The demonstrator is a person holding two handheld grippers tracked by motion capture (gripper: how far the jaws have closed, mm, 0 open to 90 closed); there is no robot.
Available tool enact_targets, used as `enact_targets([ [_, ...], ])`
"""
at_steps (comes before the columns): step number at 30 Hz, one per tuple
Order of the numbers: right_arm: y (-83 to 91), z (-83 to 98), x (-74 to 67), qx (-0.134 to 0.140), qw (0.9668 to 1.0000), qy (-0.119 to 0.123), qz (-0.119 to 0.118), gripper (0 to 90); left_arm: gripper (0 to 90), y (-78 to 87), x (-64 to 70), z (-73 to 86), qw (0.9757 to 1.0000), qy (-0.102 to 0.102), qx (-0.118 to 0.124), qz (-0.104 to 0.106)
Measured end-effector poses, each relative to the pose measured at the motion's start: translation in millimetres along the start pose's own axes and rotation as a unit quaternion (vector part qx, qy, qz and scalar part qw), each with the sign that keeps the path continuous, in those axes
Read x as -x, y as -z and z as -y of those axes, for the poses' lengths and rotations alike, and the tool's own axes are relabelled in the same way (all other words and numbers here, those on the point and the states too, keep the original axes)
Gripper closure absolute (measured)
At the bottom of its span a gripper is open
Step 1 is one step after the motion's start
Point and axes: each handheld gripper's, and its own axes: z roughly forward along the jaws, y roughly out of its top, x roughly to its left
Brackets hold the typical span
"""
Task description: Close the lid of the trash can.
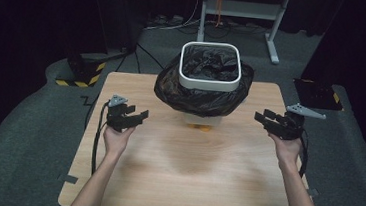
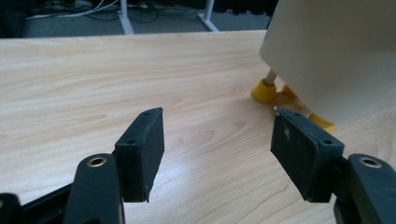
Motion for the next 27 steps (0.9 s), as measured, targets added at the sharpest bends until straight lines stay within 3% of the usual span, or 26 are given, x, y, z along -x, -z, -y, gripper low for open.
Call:
enact_targets([
  [19,-16.9,16.4,1.8,-0.014,0.9999,-0.007,0.002,50.0,35.1,-22.2,2.5,15.9,0.9999,0.008,-0.014,-0.002],
  [22,-20.1,19.7,2.3,-0.022,0.9998,-0.004,0.001,50.0,35.2,-26.1,3.1,18.4,0.9996,-0.005,-0.026,-0.012],
  [27,-27.2,25.1,4.4,-0.034,0.9994,-0.003,0.001,50.1,35.2,-32.6,4.7,22.6,0.9994,-0.006,-0.029,-0.018],
])
